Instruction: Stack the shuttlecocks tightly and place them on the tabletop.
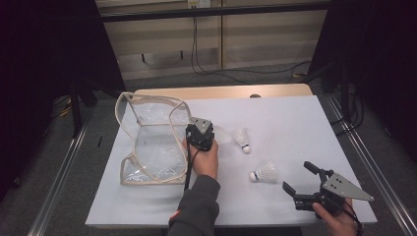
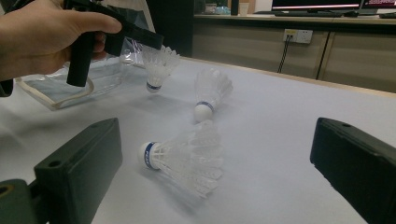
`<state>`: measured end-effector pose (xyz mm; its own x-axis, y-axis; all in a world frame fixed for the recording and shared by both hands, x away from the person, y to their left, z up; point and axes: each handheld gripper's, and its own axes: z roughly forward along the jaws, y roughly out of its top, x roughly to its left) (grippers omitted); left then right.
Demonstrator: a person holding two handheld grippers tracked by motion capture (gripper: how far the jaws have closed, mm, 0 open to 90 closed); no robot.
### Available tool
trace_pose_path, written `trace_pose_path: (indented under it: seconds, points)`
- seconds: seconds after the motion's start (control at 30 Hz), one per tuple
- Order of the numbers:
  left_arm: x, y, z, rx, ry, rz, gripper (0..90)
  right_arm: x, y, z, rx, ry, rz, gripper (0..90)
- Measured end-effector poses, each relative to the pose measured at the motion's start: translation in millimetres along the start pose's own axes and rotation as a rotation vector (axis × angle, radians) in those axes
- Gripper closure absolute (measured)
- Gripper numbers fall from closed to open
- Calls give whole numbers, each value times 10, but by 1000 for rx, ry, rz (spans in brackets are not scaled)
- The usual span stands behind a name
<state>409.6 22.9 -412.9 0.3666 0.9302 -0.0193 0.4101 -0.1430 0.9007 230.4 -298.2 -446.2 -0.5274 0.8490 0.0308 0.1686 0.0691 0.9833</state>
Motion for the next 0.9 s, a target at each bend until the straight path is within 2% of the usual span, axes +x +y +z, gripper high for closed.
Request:
trace_pose_path:
  seconds: [0.1,0.27,0.47,0.63,0.9]
  points:
    - [-15,-27,32,19,-4,8,900,0,0,-2,0,2,-2,17]
    - [-33,-31,60,17,-17,6,889,1,0,-2,-2,0,2,17]
    - [-72,-44,93,20,-71,-25,834,1,-1,2,-1,3,1,17]
    - [-102,-47,130,19,-85,-45,808,2,-1,3,-1,1,0,17]
    - [-131,-58,168,21,-97,-77,712,-4,-1,-1,1,-1,0,17]
